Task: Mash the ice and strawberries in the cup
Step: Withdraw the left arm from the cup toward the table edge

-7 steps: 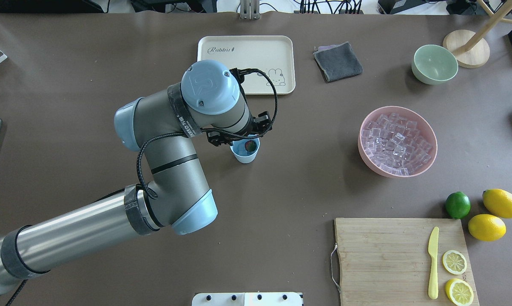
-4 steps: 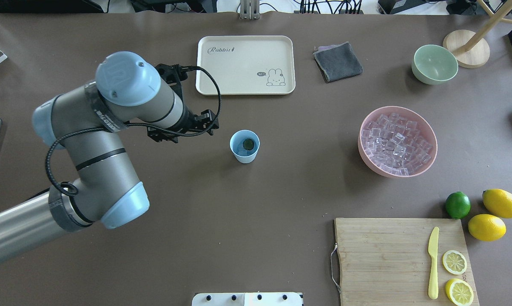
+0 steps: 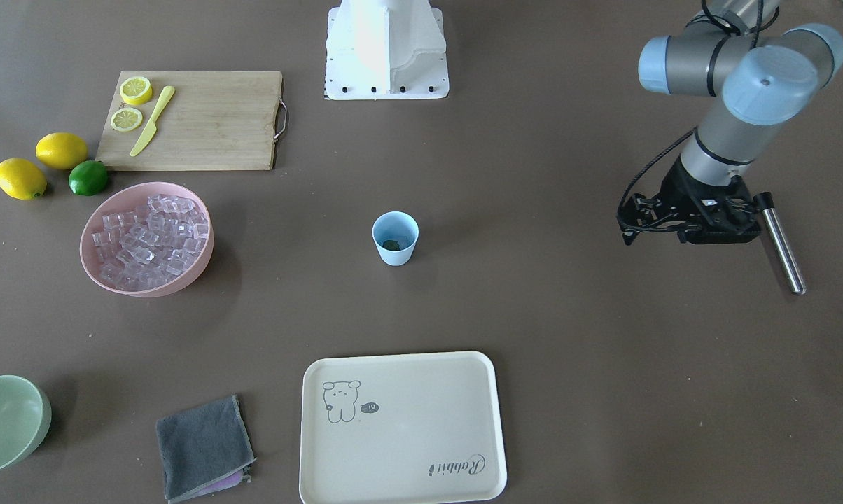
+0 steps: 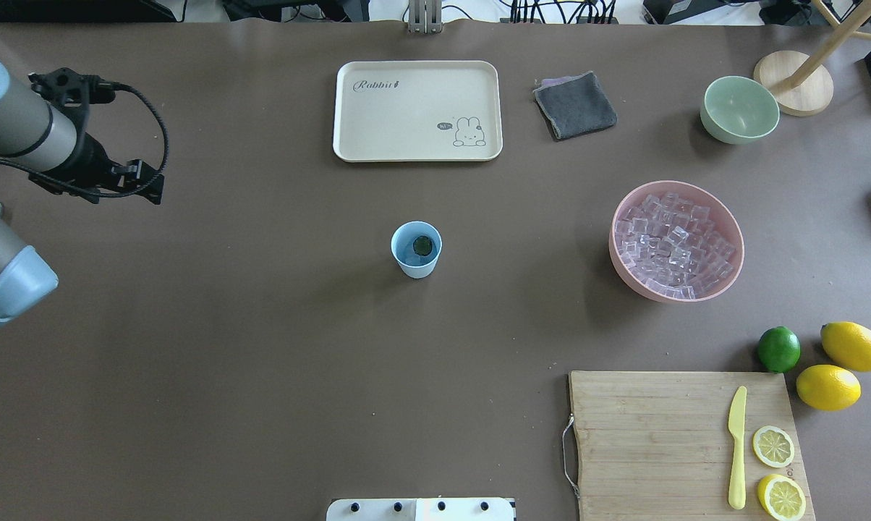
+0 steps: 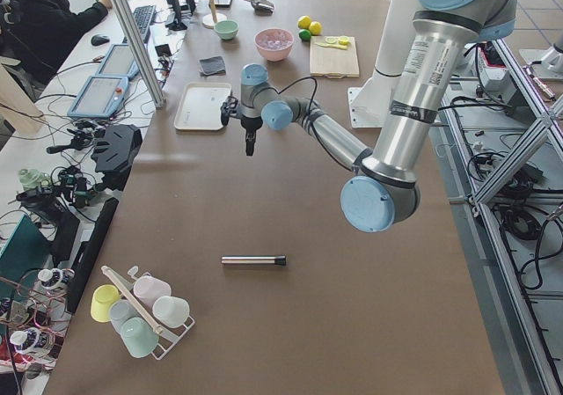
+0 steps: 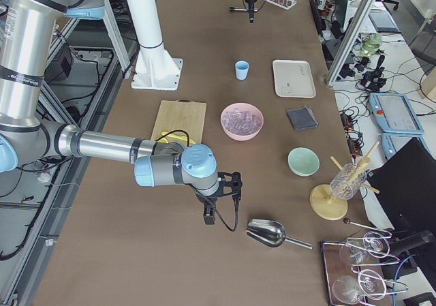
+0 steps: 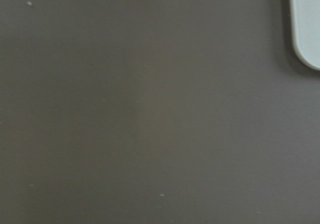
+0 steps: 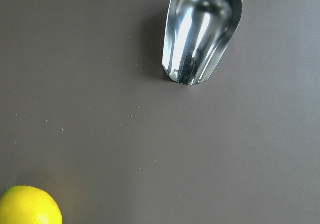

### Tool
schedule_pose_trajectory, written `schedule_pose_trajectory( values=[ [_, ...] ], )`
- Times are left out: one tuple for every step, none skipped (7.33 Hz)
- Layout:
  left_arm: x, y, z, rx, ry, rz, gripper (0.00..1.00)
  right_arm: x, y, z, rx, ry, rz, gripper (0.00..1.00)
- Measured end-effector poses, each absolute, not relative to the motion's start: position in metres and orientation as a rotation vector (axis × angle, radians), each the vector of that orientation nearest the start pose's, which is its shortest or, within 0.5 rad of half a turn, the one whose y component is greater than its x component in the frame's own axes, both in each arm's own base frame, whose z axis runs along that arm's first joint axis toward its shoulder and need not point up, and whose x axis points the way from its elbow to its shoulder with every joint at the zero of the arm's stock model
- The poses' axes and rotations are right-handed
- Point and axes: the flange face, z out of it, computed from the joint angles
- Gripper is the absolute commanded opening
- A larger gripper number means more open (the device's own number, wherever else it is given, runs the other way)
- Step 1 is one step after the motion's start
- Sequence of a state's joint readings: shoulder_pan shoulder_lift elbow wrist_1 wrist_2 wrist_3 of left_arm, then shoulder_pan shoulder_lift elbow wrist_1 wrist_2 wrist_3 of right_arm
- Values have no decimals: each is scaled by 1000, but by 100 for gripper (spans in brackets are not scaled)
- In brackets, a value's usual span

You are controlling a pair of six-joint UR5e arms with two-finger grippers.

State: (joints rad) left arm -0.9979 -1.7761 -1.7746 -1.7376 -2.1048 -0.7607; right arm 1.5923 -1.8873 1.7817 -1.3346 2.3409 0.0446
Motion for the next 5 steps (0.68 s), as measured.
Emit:
schedule_pose_trajectory(
  values=[
    [201, -535, 484, 104, 734, -10, 96, 72, -364, 666, 114, -770, 13, 100],
    [175, -537, 528, 97, 726, -11, 96, 72, -364, 667, 112, -771, 14, 100],
    [160, -534, 575, 107, 729, -11, 96, 72, -363, 668, 109, -771, 15, 100],
    [151, -525, 623, 127, 739, -7, 96, 72, -363, 667, 108, -772, 16, 100],
    [143, -513, 661, 130, 748, -8, 96, 72, -364, 667, 106, -772, 16, 100]
  ],
)
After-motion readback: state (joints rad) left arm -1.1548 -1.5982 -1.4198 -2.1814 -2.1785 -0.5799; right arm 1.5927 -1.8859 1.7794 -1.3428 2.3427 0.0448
